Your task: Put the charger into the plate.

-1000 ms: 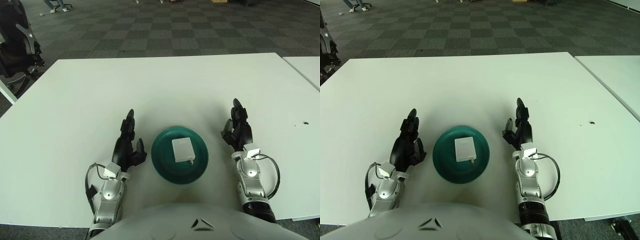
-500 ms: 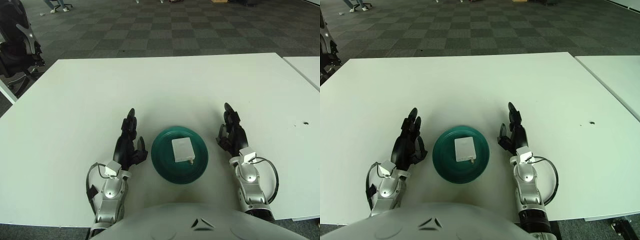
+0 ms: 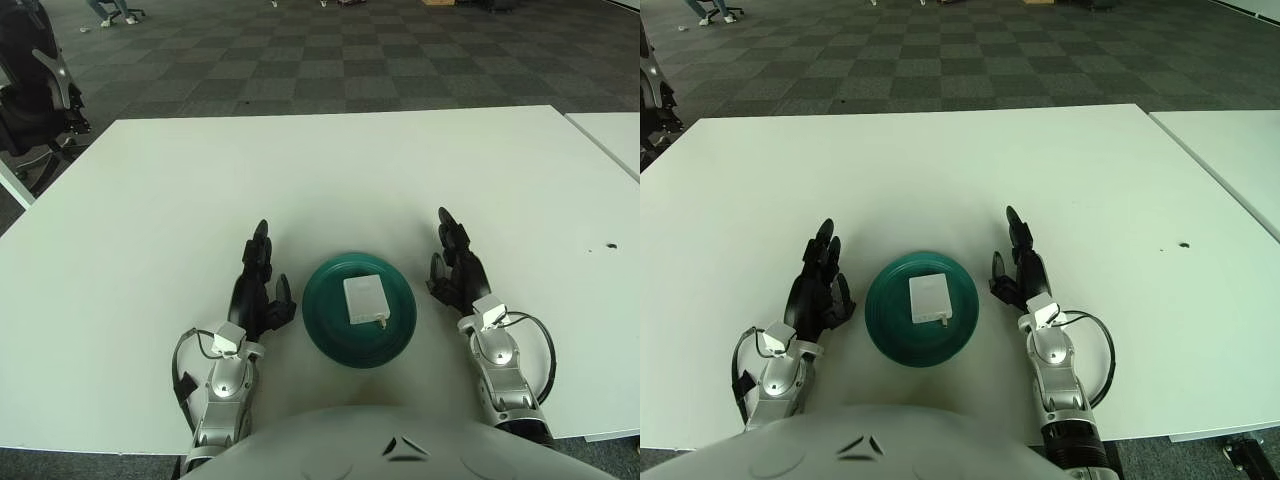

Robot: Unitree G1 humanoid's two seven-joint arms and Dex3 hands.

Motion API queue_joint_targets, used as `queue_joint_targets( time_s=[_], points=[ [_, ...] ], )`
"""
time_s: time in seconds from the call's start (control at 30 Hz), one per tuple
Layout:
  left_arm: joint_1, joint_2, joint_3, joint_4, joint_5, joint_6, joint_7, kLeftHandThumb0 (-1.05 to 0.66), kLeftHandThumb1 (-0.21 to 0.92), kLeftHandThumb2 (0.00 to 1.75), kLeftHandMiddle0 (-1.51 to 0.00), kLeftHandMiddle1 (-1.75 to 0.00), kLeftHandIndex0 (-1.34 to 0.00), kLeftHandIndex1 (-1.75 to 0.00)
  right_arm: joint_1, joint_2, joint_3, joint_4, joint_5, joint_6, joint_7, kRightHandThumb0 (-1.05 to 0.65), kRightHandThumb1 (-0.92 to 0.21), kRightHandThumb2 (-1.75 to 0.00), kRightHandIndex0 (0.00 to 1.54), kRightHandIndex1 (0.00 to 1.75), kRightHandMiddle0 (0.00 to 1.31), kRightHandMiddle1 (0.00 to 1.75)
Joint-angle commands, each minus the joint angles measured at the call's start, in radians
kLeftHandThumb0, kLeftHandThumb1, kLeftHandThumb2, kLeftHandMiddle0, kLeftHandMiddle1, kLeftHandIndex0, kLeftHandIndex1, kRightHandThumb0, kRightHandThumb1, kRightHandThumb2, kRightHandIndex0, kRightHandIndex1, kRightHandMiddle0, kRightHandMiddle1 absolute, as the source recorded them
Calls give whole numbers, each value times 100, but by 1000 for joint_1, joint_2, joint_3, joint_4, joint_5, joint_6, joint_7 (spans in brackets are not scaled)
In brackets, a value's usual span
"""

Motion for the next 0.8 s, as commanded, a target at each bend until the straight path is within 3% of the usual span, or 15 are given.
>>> queue_joint_targets(
  time_s=[0.0,0.77],
  points=[
    [-11,-4,5,18,8,-1,12,-97,92,102,-6,0,0,-21,25,4,-5,89,14,74,11,-81,-92,-84,0,0,0,3],
    [-42,-17,29,71,100,-42,109,-96,92,107,-2,0,0,-11,-20,20,-32,132,16,70,-26,-87,-92,-81,0,0,2,11]
  ],
)
